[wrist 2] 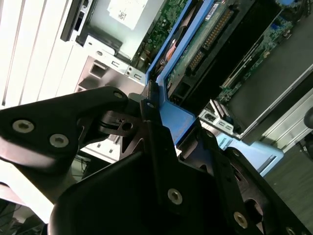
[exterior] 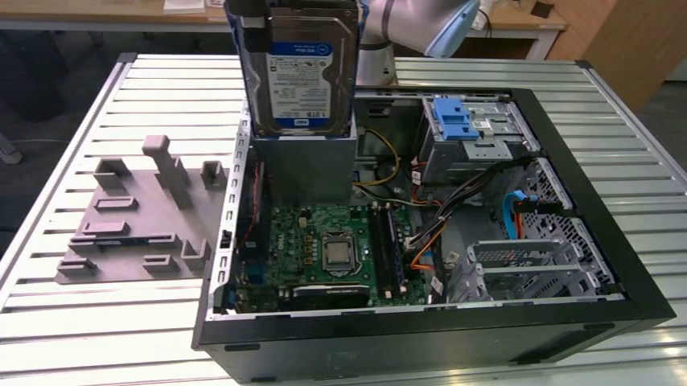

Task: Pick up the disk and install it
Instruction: 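Pick up the disk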

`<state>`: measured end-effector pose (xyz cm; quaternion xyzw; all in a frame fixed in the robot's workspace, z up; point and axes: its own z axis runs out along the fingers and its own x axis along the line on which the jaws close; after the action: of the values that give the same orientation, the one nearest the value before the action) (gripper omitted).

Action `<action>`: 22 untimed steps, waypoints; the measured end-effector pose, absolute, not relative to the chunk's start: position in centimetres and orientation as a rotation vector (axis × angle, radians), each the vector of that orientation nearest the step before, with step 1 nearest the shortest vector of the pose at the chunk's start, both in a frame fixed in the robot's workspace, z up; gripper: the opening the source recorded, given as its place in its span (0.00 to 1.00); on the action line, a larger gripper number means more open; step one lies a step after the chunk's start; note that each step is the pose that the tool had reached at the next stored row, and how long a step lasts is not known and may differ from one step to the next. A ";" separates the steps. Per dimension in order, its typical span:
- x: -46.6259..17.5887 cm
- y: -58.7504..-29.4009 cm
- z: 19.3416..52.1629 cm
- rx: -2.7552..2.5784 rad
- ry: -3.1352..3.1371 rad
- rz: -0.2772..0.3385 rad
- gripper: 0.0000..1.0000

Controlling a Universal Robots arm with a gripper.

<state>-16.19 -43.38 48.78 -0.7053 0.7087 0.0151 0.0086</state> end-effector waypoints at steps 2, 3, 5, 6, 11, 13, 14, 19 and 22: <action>-15.6 -43.4 48.8 -2.204 2.214 0.047 0.36; -15.3 -43.4 48.8 -2.204 2.214 0.047 0.36; -14.7 -43.4 48.8 -2.204 2.214 0.047 0.36; -14.4 -43.4 48.8 -2.204 2.214 0.047 0.36; -12.8 -43.5 48.8 -2.204 2.214 0.047 0.36; -12.2 -43.6 48.8 -2.204 2.214 0.047 0.36; -11.9 -43.6 48.8 -2.204 2.214 0.047 0.36; -10.3 -43.8 48.8 -2.204 2.214 0.047 0.36; -9.4 -43.9 48.8 -2.204 2.214 0.047 0.36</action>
<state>-9.44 -43.85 48.78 -0.7053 0.7087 0.0151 0.0086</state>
